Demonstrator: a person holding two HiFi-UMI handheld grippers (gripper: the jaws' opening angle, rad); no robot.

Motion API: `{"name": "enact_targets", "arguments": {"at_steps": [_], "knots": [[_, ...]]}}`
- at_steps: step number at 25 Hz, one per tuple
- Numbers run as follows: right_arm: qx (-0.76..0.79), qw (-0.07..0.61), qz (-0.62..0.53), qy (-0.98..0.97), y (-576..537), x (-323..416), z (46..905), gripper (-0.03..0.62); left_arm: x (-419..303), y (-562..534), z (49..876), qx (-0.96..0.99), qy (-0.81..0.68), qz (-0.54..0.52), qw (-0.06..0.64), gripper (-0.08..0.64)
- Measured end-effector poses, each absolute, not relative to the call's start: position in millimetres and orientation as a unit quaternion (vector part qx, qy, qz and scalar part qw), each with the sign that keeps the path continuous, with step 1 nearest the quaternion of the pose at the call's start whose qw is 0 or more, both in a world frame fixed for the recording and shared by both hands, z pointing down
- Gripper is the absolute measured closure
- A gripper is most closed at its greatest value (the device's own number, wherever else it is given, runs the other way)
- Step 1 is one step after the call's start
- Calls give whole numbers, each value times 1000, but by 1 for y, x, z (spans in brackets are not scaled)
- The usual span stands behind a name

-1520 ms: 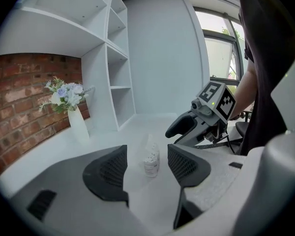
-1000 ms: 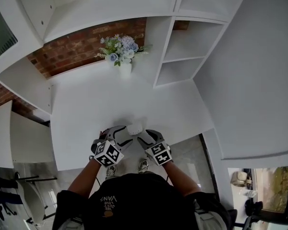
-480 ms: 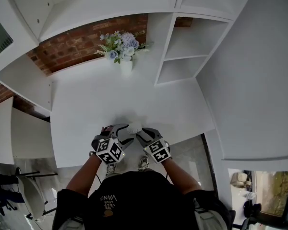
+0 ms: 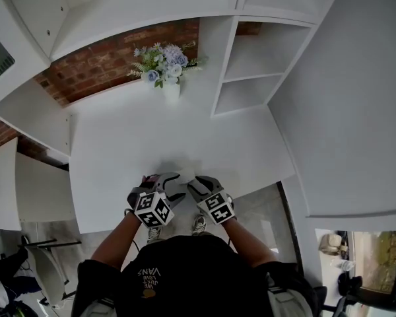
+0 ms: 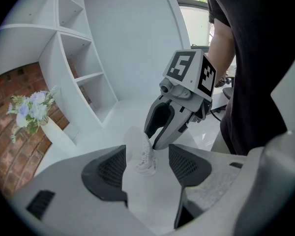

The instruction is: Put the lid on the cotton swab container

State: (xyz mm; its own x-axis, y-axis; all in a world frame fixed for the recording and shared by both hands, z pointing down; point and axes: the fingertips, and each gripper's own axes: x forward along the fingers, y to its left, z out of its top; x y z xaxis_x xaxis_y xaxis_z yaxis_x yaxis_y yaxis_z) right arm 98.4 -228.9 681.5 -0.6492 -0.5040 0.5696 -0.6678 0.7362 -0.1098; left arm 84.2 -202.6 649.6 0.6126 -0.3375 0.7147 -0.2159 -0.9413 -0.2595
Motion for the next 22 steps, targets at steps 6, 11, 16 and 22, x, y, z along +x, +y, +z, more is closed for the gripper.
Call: {"name": "enact_targets", "arguments": {"at_steps": [6, 11, 16, 22], "knots": [[350, 240, 168, -890, -229, 103, 670, 449, 85, -196, 653, -896, 144, -414, 74, 307], [374, 218, 170, -885, -232, 110, 656, 493, 84, -193, 656, -897, 141, -413, 72, 307], [395, 194, 173, -881, -236, 116, 640, 532, 85, -193, 658, -899, 143, -408, 67, 307], [388, 171, 163, -891, -243, 105, 624, 578, 86, -194, 658, -901, 151, -403, 61, 308]]}}
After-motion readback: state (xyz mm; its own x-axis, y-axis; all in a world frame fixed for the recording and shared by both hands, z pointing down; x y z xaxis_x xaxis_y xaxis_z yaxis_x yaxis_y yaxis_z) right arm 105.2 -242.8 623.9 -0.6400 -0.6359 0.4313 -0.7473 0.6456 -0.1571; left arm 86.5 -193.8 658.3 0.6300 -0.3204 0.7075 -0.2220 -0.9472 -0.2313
